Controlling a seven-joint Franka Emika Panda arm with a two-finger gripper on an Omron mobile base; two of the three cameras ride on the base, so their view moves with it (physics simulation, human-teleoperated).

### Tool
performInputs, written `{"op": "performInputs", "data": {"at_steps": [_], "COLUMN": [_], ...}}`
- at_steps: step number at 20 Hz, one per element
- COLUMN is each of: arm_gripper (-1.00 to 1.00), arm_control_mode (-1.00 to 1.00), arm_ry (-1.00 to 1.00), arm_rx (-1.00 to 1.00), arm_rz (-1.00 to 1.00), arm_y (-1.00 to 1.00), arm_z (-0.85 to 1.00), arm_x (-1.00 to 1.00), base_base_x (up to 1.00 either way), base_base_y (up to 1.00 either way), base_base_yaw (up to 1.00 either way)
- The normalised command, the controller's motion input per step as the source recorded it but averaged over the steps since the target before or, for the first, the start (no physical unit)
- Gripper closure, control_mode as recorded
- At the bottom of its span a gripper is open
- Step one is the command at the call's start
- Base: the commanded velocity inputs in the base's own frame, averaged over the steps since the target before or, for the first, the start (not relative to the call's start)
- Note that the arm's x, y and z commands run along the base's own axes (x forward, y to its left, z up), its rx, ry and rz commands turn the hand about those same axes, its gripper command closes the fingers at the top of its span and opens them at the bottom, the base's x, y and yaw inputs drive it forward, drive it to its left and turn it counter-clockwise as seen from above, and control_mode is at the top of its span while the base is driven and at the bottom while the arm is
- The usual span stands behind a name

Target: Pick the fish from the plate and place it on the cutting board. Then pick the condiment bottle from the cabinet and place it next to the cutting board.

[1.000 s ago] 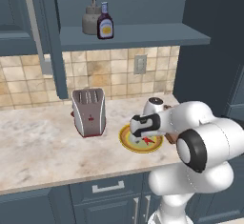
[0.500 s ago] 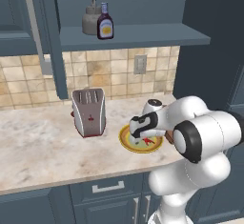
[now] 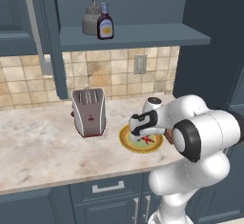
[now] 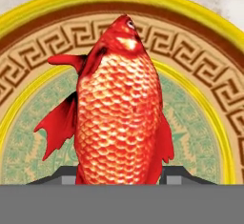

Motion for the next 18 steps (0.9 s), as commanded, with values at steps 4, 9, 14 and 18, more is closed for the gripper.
{"op": "performInputs", "data": {"at_steps": [4, 9, 14, 18], "arm_gripper": [1.0, 1.0, 1.0, 1.0], "arm_control_mode": [-1.0, -1.0, -1.0, -1.0], "arm_ry": [0.0, 0.0, 0.0, 0.0], "arm_rx": [0.0, 0.0, 0.0, 0.0], "arm_rz": [0.0, 0.0, 0.0, 0.0], "arm_y": [0.0, -0.05, -0.13, -0.12], "arm_z": [0.0, 0.1, 0.21, 0.26], "arm_x": [0.0, 0.0, 0.0, 0.0], "base_base_x": [0.0, 0.0, 0.0, 0.0], "base_base_y": [0.0, 0.0, 0.0, 0.0], "base_base_yaw": [0.0, 0.0, 0.0, 0.0]}}
